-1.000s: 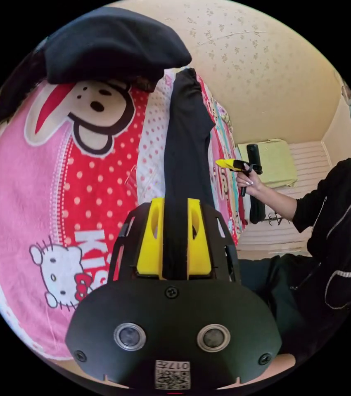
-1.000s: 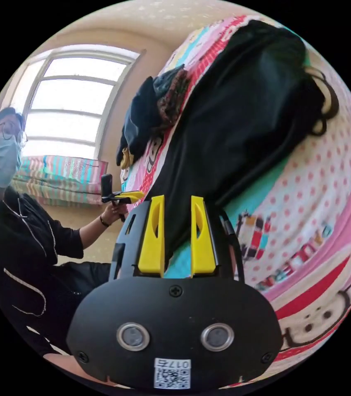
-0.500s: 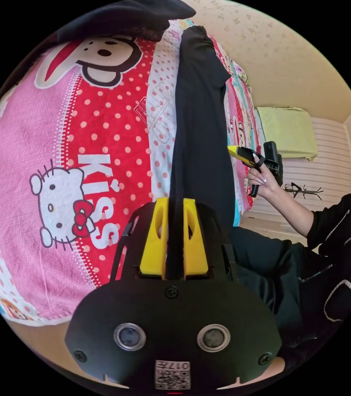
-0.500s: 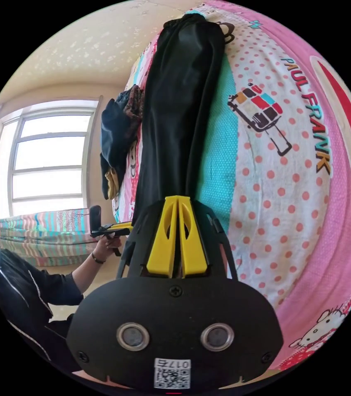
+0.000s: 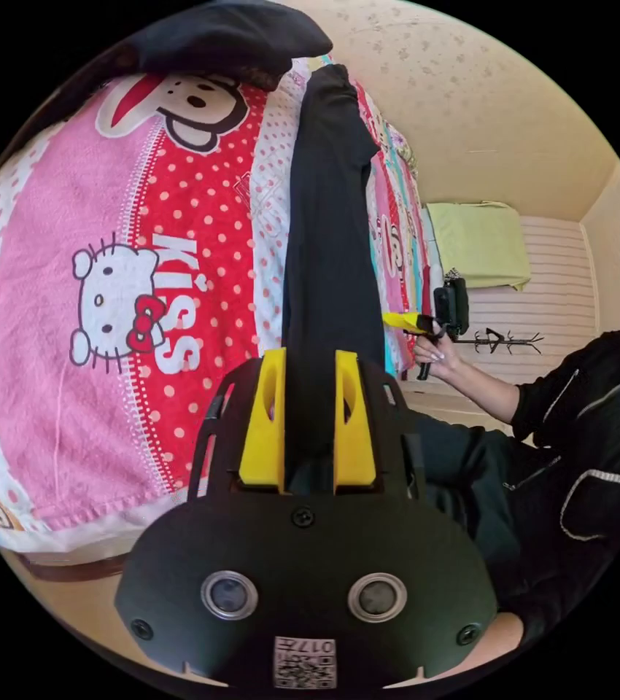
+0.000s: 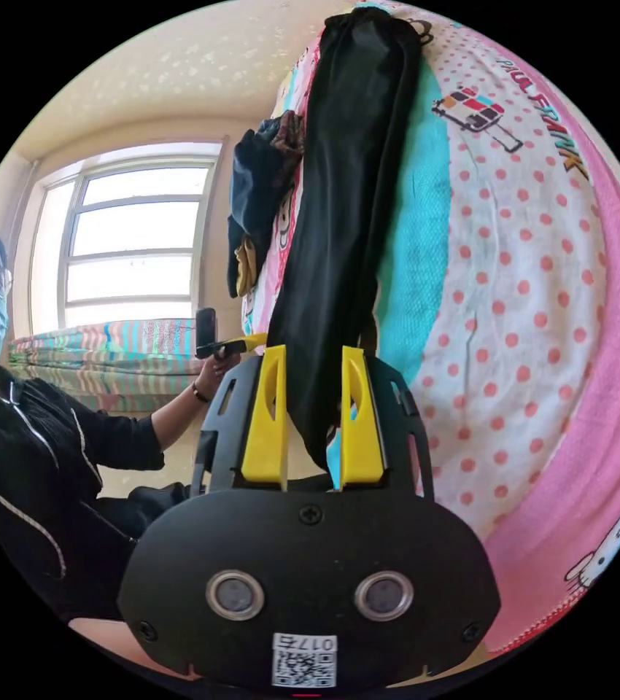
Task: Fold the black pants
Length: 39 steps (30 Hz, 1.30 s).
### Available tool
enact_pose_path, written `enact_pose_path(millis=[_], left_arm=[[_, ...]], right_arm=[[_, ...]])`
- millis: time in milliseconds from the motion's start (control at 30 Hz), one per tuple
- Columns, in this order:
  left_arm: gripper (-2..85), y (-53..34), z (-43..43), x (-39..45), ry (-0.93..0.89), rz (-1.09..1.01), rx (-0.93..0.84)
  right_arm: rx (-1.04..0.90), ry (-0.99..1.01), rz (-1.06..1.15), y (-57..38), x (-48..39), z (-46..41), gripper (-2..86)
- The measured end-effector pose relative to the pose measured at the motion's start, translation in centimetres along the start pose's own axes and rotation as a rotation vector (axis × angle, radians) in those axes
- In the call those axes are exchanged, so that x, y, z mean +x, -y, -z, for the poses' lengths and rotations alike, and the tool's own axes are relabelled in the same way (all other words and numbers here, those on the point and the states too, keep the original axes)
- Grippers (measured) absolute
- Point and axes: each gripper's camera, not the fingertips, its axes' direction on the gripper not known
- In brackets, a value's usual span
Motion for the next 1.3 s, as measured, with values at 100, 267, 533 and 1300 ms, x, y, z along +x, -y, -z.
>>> enact_pose_path(millis=[100,267,533,1300], left_arm=[[12.8,-2.4,0.6,-0.4,-0.013,-0.013,-0.016],[13.6,-4.7,-0.6,-0.9,0.061,-0.055,-0.149],[12.0,-4.6,-3.9,-3.1,0.072,0.021,-0.219],[3.9,-6.4,-2.8,7.0,-0.196,-0.112,-0.229]], right_arm=[[-0.089,0.025,-0.023,-1.9,-0.5,-1.4,12.2],[-0.088,0.065,-0.014,-3.6,-1.4,-2.0,12.1],[-0.109,0.109,0.013,-1.3,-3.6,-2.9,13.3],[-0.055,0.333,-0.036,6.4,-16.4,9.3,3.4]])
